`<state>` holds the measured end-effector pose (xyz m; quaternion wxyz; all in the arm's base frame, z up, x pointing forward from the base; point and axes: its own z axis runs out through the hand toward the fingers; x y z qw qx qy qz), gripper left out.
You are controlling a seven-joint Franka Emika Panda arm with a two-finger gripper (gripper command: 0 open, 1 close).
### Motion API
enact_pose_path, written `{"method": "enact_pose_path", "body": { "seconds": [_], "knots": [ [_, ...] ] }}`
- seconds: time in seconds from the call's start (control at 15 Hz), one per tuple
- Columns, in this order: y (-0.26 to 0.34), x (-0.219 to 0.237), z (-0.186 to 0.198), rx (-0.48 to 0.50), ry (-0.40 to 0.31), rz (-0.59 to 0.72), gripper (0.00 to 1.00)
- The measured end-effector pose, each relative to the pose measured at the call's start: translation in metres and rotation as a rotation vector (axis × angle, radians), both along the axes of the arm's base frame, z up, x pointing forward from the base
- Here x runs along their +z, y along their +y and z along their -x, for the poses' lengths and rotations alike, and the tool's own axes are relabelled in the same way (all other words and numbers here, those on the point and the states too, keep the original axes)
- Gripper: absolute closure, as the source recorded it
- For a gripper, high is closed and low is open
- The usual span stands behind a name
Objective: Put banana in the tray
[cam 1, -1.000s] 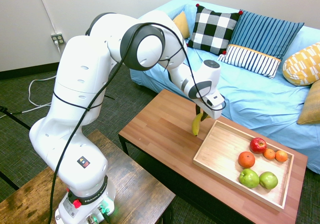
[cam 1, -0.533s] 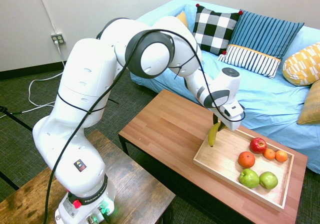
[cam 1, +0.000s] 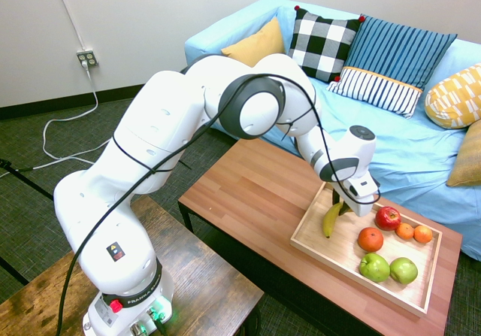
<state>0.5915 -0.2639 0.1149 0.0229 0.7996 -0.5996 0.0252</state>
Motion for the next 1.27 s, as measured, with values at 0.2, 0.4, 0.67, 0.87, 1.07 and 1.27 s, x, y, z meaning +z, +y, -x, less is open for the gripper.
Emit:
{"method": "enact_pose_path", "body": {
  "seconds": [0.2,0.4,0.67,0.87,1.07,1.27],
  "knots": [
    [-0.002,-0.006,0.001,0.007,-0.002,-0.019,0.0],
    [-0.005,-0.007,0.003,0.007,-0.007,-0.028,0.0],
    [-0.008,-0.007,0.004,0.024,-0.007,-0.029,0.0],
    [-0.01,0.003,0.004,0.037,-0.022,-0.028,0.0],
    [-0.01,0.039,0.009,0.044,-0.045,-0.016,0.0],
    [-0.011,0.085,0.018,0.057,-0.044,0.001,0.0]
  ]
}}
